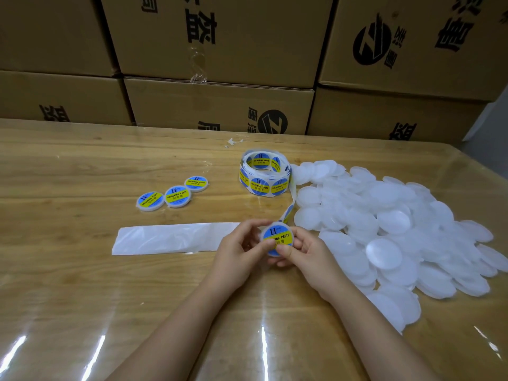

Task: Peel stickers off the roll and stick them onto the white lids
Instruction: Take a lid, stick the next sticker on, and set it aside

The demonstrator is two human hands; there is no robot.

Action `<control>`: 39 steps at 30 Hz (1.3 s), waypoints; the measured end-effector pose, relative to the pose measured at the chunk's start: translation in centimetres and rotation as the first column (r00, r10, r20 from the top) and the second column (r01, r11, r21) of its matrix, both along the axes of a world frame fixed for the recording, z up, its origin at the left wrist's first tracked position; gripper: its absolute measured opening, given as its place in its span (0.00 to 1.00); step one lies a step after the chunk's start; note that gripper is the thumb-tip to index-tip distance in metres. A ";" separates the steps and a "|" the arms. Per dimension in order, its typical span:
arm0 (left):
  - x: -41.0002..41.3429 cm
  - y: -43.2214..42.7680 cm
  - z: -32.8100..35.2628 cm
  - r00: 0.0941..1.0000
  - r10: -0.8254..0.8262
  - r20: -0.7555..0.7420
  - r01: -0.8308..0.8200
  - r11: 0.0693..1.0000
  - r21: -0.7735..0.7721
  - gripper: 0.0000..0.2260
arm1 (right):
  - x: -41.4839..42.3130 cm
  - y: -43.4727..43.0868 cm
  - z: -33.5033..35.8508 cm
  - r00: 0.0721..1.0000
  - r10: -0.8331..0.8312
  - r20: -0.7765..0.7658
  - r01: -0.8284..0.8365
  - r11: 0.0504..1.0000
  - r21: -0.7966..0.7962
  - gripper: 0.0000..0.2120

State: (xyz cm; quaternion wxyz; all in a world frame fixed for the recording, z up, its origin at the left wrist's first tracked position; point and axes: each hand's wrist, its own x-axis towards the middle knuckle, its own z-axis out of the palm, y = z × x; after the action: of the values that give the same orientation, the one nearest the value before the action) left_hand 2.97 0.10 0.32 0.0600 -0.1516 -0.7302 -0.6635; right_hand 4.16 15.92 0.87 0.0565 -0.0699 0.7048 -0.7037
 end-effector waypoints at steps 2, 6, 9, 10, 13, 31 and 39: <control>-0.1 0.0 -0.2 1.000 0.002 0.005 -0.002 1.000 0.017 0.12 | 0.0 0.0 0.1 1.000 0.008 -0.008 -0.008 1.000 -0.001 0.10; -0.3 -0.2 -0.2 0.999 -0.005 0.041 0.003 0.999 0.045 0.12 | 0.1 0.2 0.3 0.999 0.034 -0.013 -0.034 0.999 -0.002 0.11; -0.3 -0.3 -0.1 0.996 -0.040 0.075 0.034 0.996 0.080 0.11 | 0.2 0.4 0.5 0.999 0.042 0.000 -0.042 0.999 -0.021 0.11; -0.3 -0.4 -0.1 0.994 -0.055 0.089 0.047 0.995 0.092 0.10 | 0.3 0.4 0.5 0.999 0.041 0.003 -0.041 0.999 -0.021 0.11; -0.4 -0.5 0.0 0.989 -0.082 0.122 0.068 0.991 0.114 0.10 | 0.3 0.3 0.5 0.999 0.040 0.018 -0.040 0.999 -0.003 0.10; -0.3 -0.2 -0.5 1.000 -0.002 0.028 0.003 0.999 -0.040 0.10 | 0.5 0.3 0.2 0.991 0.130 0.038 -0.136 0.969 0.208 0.03; -0.2 0.0 -0.4 1.000 -0.013 -0.003 0.013 0.999 -0.040 0.12 | 0.4 0.2 0.0 0.995 0.100 0.015 -0.101 0.969 0.223 0.10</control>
State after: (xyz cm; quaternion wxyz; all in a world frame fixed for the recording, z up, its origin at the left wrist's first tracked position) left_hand 2.78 0.07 -0.09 0.0539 -0.1585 -0.7424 -0.6487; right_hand 4.56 16.13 0.84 0.1009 -0.0974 0.7750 -0.6162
